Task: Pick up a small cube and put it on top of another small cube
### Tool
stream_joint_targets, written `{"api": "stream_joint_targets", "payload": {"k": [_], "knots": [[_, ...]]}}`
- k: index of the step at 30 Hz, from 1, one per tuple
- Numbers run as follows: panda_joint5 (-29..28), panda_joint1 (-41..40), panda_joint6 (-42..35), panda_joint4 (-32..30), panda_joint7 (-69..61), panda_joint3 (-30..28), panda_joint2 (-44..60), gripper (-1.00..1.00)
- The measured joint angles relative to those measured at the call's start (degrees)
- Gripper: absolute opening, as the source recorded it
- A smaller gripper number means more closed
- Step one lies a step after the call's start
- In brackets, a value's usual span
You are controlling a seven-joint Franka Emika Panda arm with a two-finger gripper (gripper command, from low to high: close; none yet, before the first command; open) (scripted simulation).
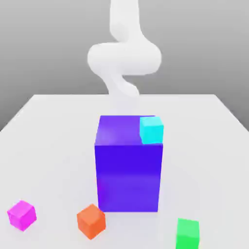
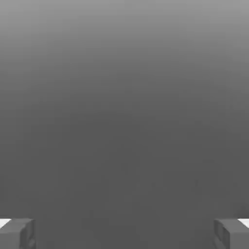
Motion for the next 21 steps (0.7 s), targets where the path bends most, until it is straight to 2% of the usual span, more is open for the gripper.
{"api": "stream_joint_targets", "payload": {"k": [13,21], "knots": [[7.3,-1.6,9.5,-2.9,-7.0,-11.7,27.3,0.00],[12.1,-6.7,15.3,-4.7,-11.5,-15.4,43.9,0.00]]}}
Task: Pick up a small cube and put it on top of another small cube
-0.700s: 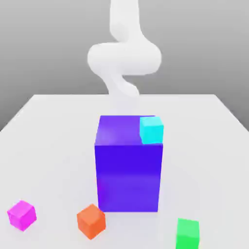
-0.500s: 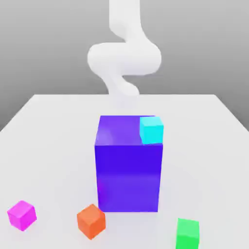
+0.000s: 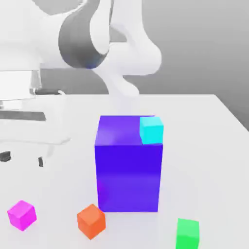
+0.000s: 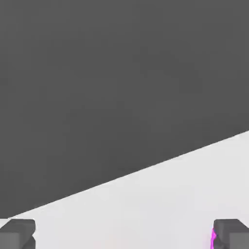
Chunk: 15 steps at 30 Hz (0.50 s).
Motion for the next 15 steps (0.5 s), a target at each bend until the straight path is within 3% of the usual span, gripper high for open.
{"api": "stream_joint_targets", "payload": {"k": [7,11,12,15], "knots": [[1.5,-4.3,5.8,-1.3,-2.0,-1.7,14.0,0.00],[6.1,-8.6,11.7,0.3,-5.5,3.0,22.3,0.00],[6.9,-9.4,12.7,0.7,-6.1,3.9,23.7,-1.00],[6.9,-9.4,12.7,0.7,-6.1,3.9,23.7,-1.00]]}}
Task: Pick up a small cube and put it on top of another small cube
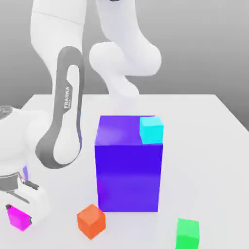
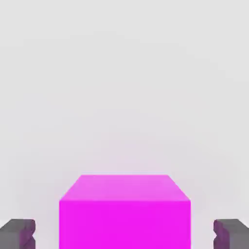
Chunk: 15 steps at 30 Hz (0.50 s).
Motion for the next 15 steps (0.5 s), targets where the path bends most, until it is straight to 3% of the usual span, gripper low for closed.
{"api": "stream_joint_targets", "payload": {"k": [4,9,15], "knots": [[-0.1,0.0,0.0,0.0,0.1,0.0,0.0,-1.00],[-6.2,3.9,-6.9,-1.4,4.1,-4.7,-8.2,-1.00],[-11.8,7.4,-9.5,-0.6,-5.2,-0.6,-10.7,-1.00]]}}
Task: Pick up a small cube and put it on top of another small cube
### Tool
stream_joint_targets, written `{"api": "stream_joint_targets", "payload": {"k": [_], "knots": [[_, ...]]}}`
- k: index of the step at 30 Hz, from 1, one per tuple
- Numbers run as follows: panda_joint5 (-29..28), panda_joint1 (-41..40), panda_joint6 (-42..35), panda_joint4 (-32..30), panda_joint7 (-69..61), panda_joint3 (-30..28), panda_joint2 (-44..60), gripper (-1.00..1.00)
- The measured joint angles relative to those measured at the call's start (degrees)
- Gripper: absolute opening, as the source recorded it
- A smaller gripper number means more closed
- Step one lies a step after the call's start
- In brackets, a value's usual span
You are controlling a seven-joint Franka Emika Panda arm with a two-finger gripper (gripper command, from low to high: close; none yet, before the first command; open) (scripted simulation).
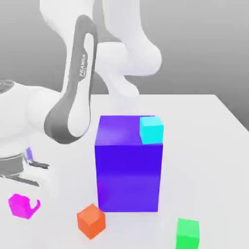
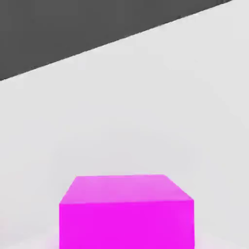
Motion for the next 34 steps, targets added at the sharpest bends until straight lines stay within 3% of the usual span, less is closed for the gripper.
{"api": "stream_joint_targets", "payload": {"k": [11,24,30,31,34], "knots": [[-7.3,6.3,-2.8,0.6,-23.0,10.8,-2.9,-1.00],[-12.2,13.1,-6.1,1.0,-53.0,24.8,-5.5,-1.00],[-15.5,14.8,1.9,-0.6,-55.4,25.1,0.7,-1.00],[-16.1,15.1,3.3,-0.6,-55.0,24.7,2.1,1.00],[-16.1,15.1,3.3,-0.6,-55.0,24.7,2.1,1.00]]}}
